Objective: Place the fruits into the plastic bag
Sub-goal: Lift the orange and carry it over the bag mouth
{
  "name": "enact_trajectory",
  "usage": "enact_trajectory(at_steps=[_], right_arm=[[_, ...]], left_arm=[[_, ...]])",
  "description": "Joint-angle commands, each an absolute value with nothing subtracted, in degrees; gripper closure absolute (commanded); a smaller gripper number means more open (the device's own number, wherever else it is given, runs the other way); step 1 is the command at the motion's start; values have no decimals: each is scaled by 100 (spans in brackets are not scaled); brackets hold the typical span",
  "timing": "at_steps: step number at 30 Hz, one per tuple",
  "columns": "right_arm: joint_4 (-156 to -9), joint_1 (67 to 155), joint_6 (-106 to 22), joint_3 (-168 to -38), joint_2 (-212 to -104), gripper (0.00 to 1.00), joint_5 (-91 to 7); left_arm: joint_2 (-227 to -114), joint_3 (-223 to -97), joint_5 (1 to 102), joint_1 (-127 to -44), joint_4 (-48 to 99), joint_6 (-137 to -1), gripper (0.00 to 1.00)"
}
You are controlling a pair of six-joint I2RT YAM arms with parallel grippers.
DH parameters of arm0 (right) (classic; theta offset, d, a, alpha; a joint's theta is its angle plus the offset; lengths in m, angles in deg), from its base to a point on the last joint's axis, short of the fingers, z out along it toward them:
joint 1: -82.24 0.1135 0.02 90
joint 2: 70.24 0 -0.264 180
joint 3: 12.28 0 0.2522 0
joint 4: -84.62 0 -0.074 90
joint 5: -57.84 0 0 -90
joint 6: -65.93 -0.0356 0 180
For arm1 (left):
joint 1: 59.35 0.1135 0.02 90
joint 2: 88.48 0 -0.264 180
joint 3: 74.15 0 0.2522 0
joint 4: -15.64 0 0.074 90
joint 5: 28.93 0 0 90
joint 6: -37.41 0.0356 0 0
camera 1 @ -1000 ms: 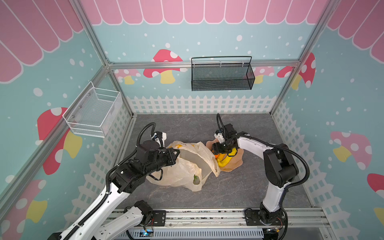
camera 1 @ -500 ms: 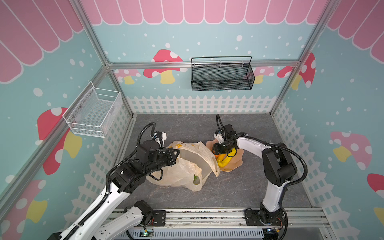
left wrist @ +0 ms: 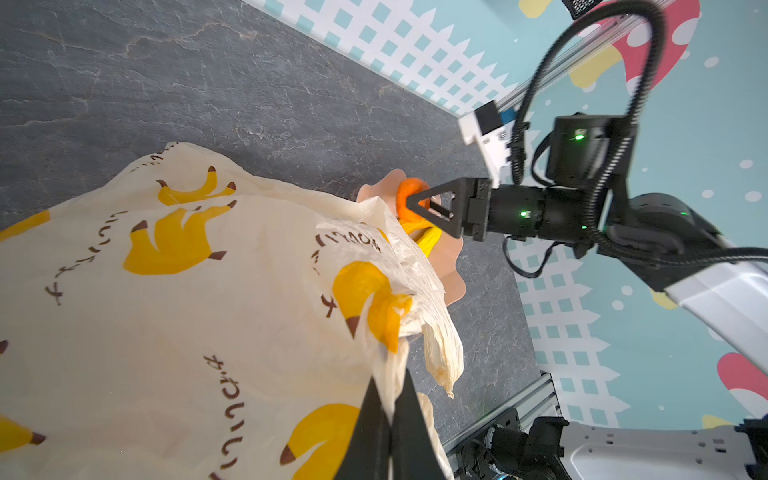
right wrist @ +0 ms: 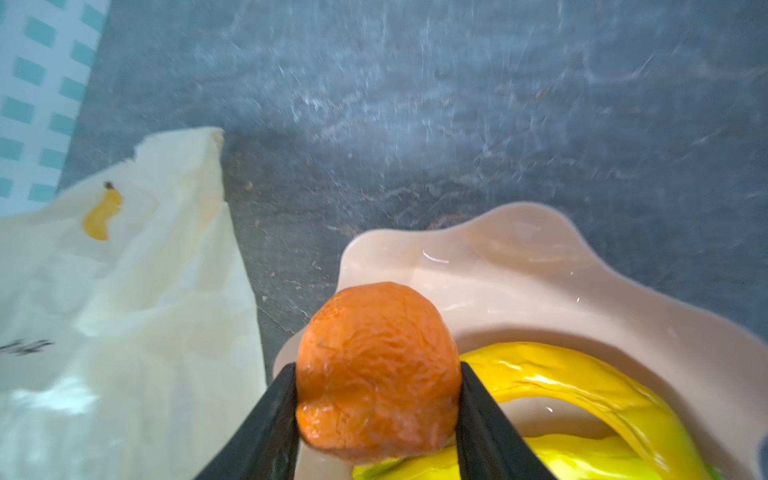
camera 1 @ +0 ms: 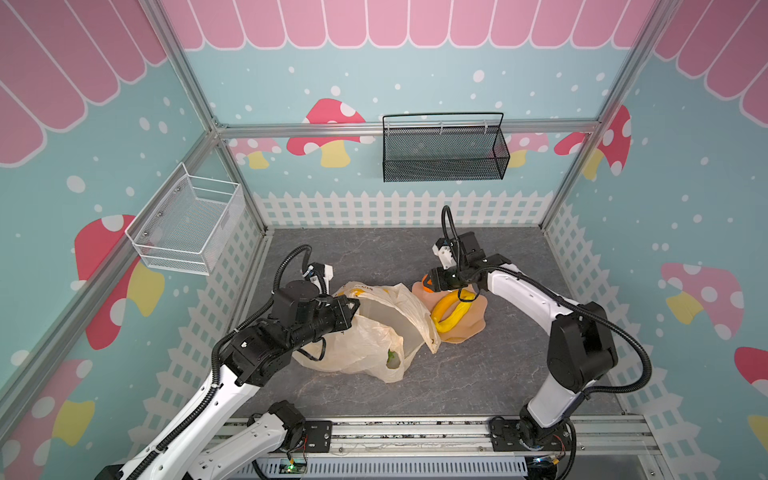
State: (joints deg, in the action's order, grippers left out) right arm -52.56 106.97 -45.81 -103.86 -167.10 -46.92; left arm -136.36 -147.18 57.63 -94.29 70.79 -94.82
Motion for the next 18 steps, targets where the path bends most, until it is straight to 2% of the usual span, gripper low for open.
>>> enact_trajectory(at_steps=[1, 6, 12, 14, 18], right_arm=[[-5325, 10676, -4596, -10659, -16239, 65, -4354], [-5630, 10674, -4493, -10678, -15592, 65, -4073], [-5588, 10674, -4384, -10685, -15368, 65, -4151], [-5763, 10675, -4350, -10629, -15250, 64, -4554], [-6748, 10695, -4586, -10244, -14937, 61, -6081]], left_arm=[[-13612, -14833, 5774, -9415, 7151, -9498, 99], [-13636, -14829, 5736, -9415, 7131, -9475, 100], [-13695, -14841, 5678, -9414, 7086, -9451, 99], [-13716, -14842, 5661, -9414, 7063, -9451, 99], [-13742, -14834, 5635, -9412, 7019, -9464, 99]])
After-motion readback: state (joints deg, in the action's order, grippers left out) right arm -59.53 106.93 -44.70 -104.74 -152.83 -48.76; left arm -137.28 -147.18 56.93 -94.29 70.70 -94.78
